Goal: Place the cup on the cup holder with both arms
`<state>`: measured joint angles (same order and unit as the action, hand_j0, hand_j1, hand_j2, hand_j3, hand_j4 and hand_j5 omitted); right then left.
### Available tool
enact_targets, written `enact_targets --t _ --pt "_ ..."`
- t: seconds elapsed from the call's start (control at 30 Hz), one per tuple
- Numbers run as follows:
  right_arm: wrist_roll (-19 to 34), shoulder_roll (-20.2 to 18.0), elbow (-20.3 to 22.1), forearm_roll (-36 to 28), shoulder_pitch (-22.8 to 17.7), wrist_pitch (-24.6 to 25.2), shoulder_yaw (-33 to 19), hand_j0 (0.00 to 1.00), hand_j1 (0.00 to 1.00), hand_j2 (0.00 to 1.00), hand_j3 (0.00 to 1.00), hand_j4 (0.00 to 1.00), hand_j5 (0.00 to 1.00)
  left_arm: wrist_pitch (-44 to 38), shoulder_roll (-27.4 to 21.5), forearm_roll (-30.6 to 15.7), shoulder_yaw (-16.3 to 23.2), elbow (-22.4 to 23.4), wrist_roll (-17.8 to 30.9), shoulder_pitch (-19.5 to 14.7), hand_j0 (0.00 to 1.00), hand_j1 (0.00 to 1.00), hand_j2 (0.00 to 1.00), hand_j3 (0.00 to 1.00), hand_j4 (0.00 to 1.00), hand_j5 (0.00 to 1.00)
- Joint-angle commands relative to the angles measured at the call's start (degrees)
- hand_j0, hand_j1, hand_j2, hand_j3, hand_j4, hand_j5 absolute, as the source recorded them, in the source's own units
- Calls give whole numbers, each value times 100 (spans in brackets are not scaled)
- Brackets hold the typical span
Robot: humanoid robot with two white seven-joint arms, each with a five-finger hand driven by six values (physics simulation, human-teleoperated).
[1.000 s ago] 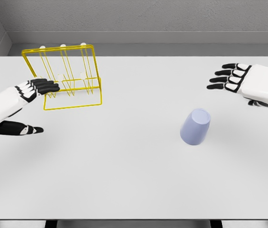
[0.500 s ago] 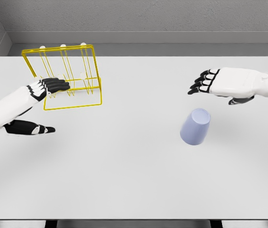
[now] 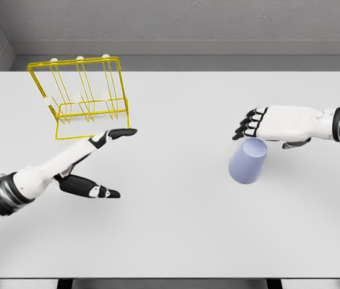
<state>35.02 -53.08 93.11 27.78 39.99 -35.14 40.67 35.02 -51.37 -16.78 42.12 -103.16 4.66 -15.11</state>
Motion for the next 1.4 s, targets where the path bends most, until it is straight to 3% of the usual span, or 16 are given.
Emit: enact_targets --t 0.0,0.07,0.13,0.37,0.6,0.77,0.83,1.07,1.27,1.37 --pt "-2 -36 111 -9 0 14 90 96 96 96 96 96 96 -2 128 -440 331 -2 9 -35 100 100 100 100 100 100" --pt "-2 -80 269 -9 0 14 99 95 95 95 95 95 95 -161 154 -818 384 -2 9 -88 100 100 100 100 100 100" --pt "-2 -71 348 -1 -35 14 99 95 95 95 95 95 95 -856 189 -1055 384 -2 18 -211 100 100 100 100 100 100" --pt "-2 -45 436 78 -62 14 319 95 95 95 95 95 95 -2016 417 -1266 499 33 97 -396 100 100 100 100 100 100" --pt "-2 -36 445 131 -114 14 354 94 94 94 94 94 94 -2588 848 -1284 578 191 106 -405 100 100 100 100 100 100" --pt "-2 -19 445 210 -114 14 354 83 83 83 83 83 83 -2614 1217 -1503 613 578 106 -405 100 100 100 100 100 100" --pt "-2 -10 436 210 -123 14 354 71 71 71 71 71 71 -2614 1279 -1749 604 684 106 -413 100 100 100 100 100 100" --pt "-2 -10 436 210 -141 14 354 65 65 65 65 65 65 -2623 1437 -2145 595 912 106 -449 100 100 100 100 100 100" --pt "-2 -36 454 149 -132 14 292 65 65 65 65 65 65 -2614 1718 -2110 595 1185 106 -449 100 100 100 100 100 100" --pt "-2 -115 673 131 -123 14 222 65 65 65 65 65 65 -2606 1762 -2092 595 1193 106 -449 100 100 100 100 100 100"
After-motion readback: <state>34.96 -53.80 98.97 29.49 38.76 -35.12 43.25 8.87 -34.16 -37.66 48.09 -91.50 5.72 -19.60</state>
